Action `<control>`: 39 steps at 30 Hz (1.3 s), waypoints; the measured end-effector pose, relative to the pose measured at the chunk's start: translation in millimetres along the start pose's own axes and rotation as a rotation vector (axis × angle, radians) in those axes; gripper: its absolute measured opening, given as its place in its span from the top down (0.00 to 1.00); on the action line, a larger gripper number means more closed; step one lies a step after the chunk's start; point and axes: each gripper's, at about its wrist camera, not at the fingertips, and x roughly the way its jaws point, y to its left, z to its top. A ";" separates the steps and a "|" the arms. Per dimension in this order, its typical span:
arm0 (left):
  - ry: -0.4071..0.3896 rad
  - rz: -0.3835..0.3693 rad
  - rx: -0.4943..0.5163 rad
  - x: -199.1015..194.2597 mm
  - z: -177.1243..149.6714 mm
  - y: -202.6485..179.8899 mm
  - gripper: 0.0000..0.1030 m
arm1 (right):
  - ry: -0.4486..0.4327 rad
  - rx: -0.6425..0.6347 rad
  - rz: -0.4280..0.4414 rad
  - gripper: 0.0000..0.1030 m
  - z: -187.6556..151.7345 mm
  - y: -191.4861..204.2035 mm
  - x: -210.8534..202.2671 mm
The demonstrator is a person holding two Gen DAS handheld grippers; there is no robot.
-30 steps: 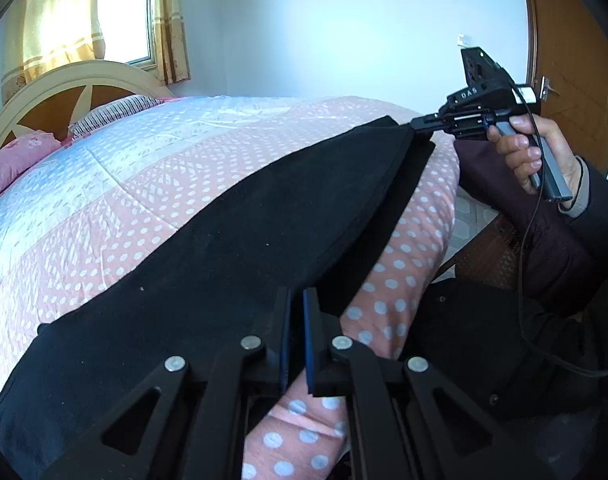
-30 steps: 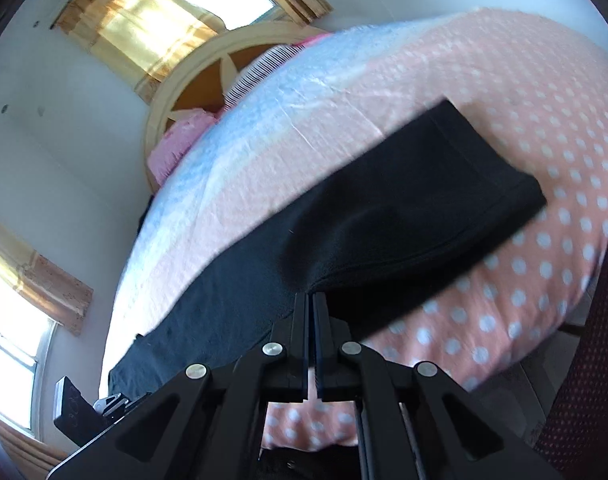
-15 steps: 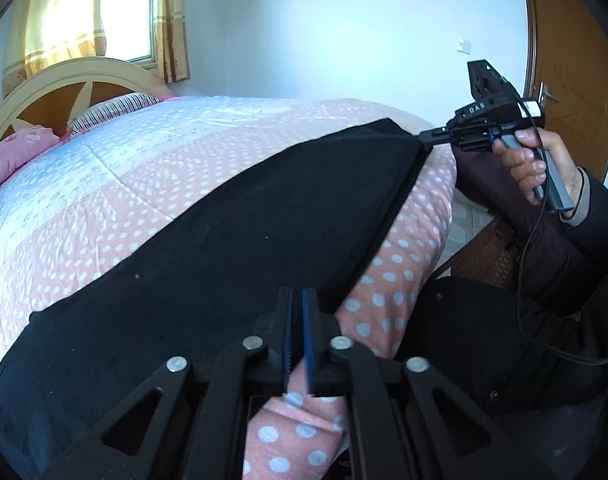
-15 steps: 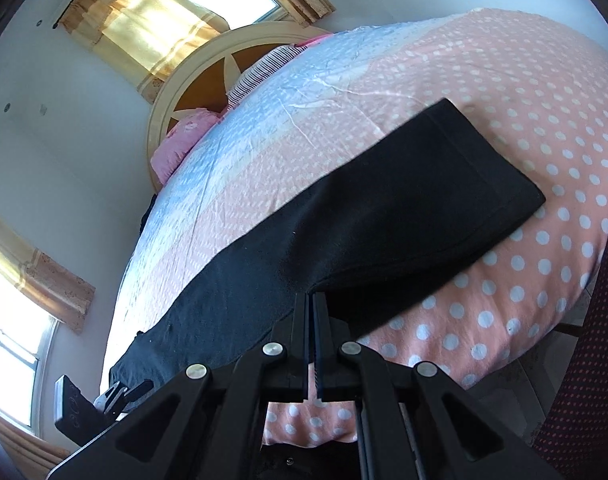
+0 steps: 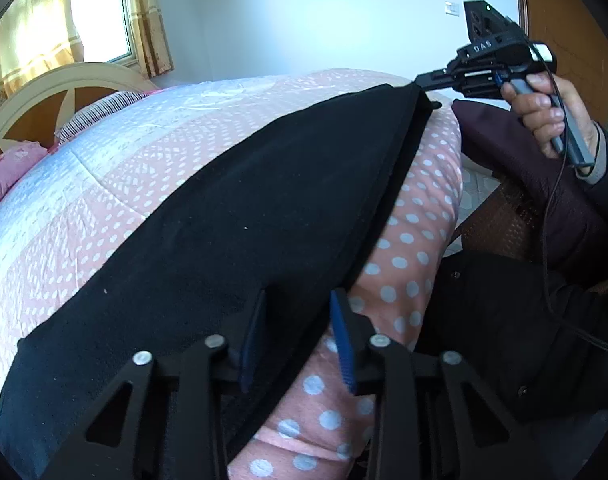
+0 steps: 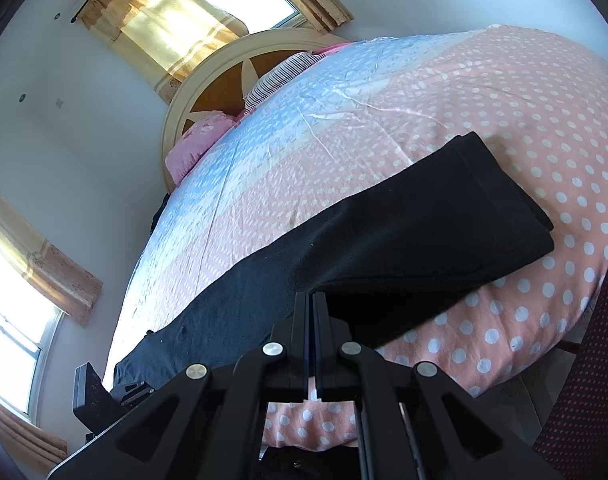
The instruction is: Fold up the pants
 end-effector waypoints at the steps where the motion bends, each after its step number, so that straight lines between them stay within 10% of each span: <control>1: 0.002 -0.009 -0.008 -0.8 0.2 1.8 0.74 | 0.001 0.000 -0.001 0.99 0.0 0.0 -0.2; 6: 0.015 -0.020 -0.024 -1.4 2.2 1.2 0.96 | 0.010 -0.009 -0.014 0.99 -3.9 -2.7 -2.4; 20: 0.022 -0.069 -0.046 -3.9 -5.4 4.5 0.97 | 0.103 0.114 -0.068 0.97 -15.4 -52.6 22.1; 28: -0.028 -0.049 -0.059 -22.0 -9.4 6.7 0.77 | -0.146 0.130 -0.224 0.96 33.4 -90.1 -44.4; 32: -0.089 -0.013 -0.070 -44.1 -14.1 12.1 0.45 | -0.131 0.101 -0.204 0.34 70.6 -99.9 -29.1; 35: -0.119 0.047 -0.093 -50.4 -14.6 25.0 0.37 | -0.120 0.091 -0.209 0.36 91.7 -104.1 -8.7; 39: -0.108 0.092 -0.177 -40.0 -16.8 47.2 0.35 | -0.067 0.070 -0.222 0.63 108.1 -110.7 17.9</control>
